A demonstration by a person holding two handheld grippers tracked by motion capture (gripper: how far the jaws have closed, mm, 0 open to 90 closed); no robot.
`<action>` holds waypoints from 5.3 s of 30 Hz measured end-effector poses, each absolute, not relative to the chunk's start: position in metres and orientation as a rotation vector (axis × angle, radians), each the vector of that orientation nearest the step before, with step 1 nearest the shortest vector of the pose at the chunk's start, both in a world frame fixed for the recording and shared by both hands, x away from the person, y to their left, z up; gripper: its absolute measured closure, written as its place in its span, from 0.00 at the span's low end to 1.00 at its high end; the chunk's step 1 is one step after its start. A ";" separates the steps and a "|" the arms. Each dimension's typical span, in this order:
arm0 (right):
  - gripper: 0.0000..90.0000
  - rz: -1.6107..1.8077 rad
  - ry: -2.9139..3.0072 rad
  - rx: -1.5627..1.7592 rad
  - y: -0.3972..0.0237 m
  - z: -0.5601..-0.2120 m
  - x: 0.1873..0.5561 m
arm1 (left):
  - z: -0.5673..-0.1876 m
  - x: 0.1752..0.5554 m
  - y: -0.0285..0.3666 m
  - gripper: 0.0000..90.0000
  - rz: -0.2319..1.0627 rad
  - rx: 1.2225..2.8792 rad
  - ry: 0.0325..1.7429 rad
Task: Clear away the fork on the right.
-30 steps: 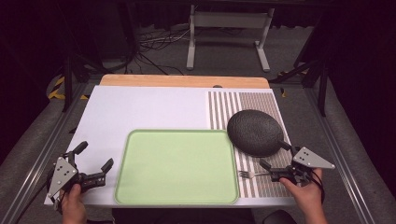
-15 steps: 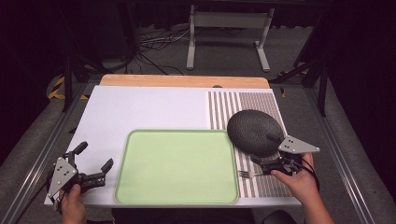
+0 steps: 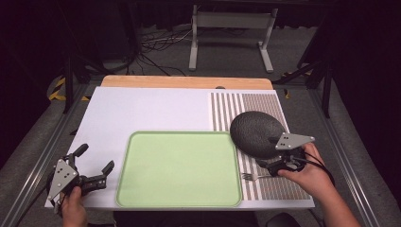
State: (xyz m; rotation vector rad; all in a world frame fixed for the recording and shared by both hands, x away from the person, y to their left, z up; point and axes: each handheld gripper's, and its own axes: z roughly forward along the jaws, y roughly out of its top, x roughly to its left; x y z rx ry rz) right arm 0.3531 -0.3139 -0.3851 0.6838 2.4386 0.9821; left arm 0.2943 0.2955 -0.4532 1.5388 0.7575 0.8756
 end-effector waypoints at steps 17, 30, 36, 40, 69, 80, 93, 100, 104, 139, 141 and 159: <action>0.16 0.616 2.701 0.521 -0.303 -0.382 0.363 | -0.453 0.294 0.296 0.00 0.884 1.538 0.761; 0.19 0.346 2.835 0.397 -0.295 -0.386 0.373 | -0.453 0.294 0.296 0.00 0.886 1.540 0.762; 0.19 0.304 2.904 0.345 -0.294 -0.390 0.372 | -0.453 0.294 0.296 0.00 0.884 1.539 0.766; 0.22 0.271 2.969 0.313 -0.292 -0.393 0.369 | -0.454 0.294 0.296 0.00 0.875 1.544 0.771; 0.90 -0.085 3.093 0.029 -0.273 -0.415 0.369 | -0.454 0.295 0.296 0.00 0.877 1.541 0.771; 0.94 -0.095 3.095 0.023 -0.273 -0.415 0.368 | -0.453 0.294 0.297 0.00 0.877 1.538 0.774; 0.94 0.006 3.032 0.093 -0.270 -0.386 0.366 | -0.453 0.294 0.297 0.00 0.873 1.534 0.776; 0.94 0.096 3.012 0.118 -0.270 -0.374 0.366 | -0.453 0.294 0.297 0.00 0.878 1.533 0.774; 0.94 0.130 2.991 0.116 -0.268 -0.365 0.365 | -0.453 0.294 0.297 0.00 0.878 1.534 0.775; 0.94 0.359 2.919 0.028 -0.183 -0.335 0.373 | -0.453 0.294 0.298 0.00 0.873 1.526 0.776; 0.94 0.360 2.918 0.035 -0.178 -0.334 0.374 | -0.453 0.294 0.298 0.00 0.873 1.527 0.776; 0.94 0.506 2.856 0.700 -0.152 -0.329 0.380 | -0.453 0.294 0.298 0.00 0.875 1.529 0.775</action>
